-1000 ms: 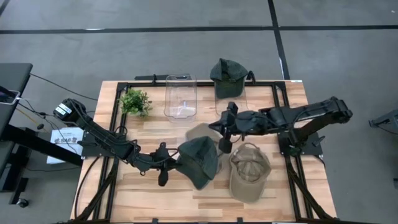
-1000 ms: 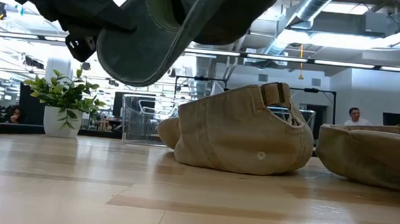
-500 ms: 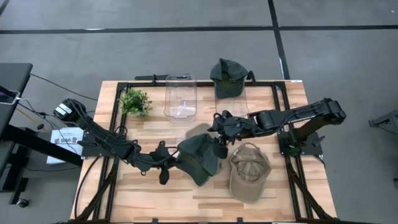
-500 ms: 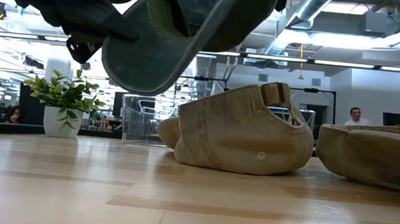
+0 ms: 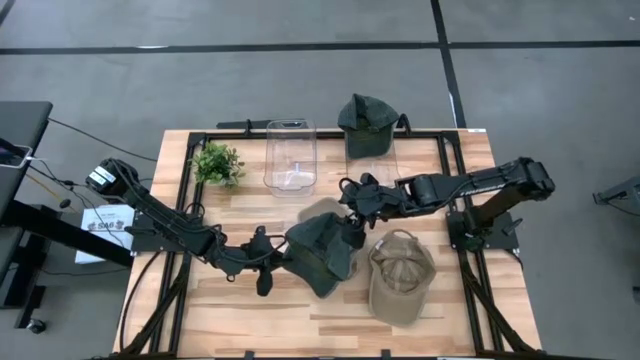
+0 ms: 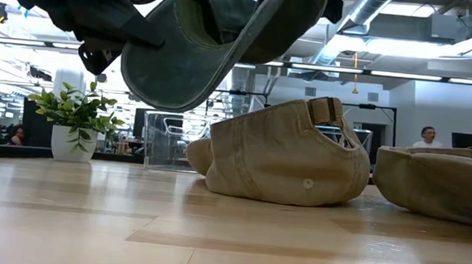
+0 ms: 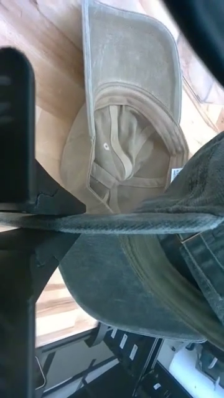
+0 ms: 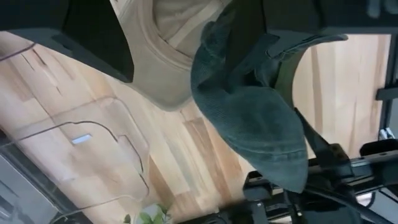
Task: Pick & Place hat
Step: Put the black cap into the right transparent bin
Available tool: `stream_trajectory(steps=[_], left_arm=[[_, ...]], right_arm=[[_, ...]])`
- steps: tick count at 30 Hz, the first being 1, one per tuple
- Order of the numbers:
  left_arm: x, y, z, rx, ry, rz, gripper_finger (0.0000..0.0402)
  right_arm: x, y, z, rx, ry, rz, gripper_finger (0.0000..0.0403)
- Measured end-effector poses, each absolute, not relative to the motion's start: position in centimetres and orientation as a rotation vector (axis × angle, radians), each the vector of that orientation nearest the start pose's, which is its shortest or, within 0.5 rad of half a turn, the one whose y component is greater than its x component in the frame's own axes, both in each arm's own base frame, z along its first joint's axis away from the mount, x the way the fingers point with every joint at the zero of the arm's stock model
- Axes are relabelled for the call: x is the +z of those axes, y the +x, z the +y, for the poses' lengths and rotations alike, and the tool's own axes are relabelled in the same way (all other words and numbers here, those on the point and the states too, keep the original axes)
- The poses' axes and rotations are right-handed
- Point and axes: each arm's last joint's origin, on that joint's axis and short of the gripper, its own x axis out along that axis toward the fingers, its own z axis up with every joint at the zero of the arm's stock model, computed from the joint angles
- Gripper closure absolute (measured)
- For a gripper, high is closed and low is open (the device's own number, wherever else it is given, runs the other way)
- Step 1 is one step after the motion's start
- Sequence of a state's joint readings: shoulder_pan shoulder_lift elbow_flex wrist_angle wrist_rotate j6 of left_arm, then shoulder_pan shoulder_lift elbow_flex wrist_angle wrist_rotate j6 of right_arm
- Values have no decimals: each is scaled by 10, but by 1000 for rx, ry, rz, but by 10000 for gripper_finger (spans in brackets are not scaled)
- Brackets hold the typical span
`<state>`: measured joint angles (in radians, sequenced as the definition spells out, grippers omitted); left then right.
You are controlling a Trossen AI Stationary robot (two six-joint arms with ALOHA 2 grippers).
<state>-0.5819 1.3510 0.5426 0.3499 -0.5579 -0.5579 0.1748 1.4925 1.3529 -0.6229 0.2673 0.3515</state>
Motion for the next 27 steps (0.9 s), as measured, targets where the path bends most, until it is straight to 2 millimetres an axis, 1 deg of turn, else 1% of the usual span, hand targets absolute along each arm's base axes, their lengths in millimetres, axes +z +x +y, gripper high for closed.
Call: stream_trajectory(steps=[5, 12, 14, 17, 19, 20, 22, 25, 26, 27], left_arm=[[185, 224, -129, 92, -303, 371, 386], [187, 225, -129, 87, -315, 355, 386], [187, 225, -129, 86, -317, 353, 386], [187, 225, -130, 85, -320, 348, 386], [188, 225, -130, 85, -322, 346, 386], [188, 225, -130, 85, -321, 346, 386], [188, 225, -130, 87, -322, 343, 386], [188, 225, -129, 88, -323, 341, 384], [188, 225, -129, 92, -322, 339, 381], [188, 225, -129, 98, -320, 336, 377]], right_arm=[[324, 317, 53, -203, 170, 723, 159], [310, 329, 57, -199, 165, 742, 159], [310, 334, 58, -195, 171, 718, 160], [309, 335, 57, -200, 171, 717, 174], [308, 335, 55, -206, 172, 723, 199], [308, 336, 55, -208, 173, 721, 217], [308, 336, 54, -207, 177, 714, 266], [308, 337, 54, -188, 156, 716, 364], [309, 337, 54, -174, 145, 716, 382], [309, 337, 55, -164, 149, 717, 388]])
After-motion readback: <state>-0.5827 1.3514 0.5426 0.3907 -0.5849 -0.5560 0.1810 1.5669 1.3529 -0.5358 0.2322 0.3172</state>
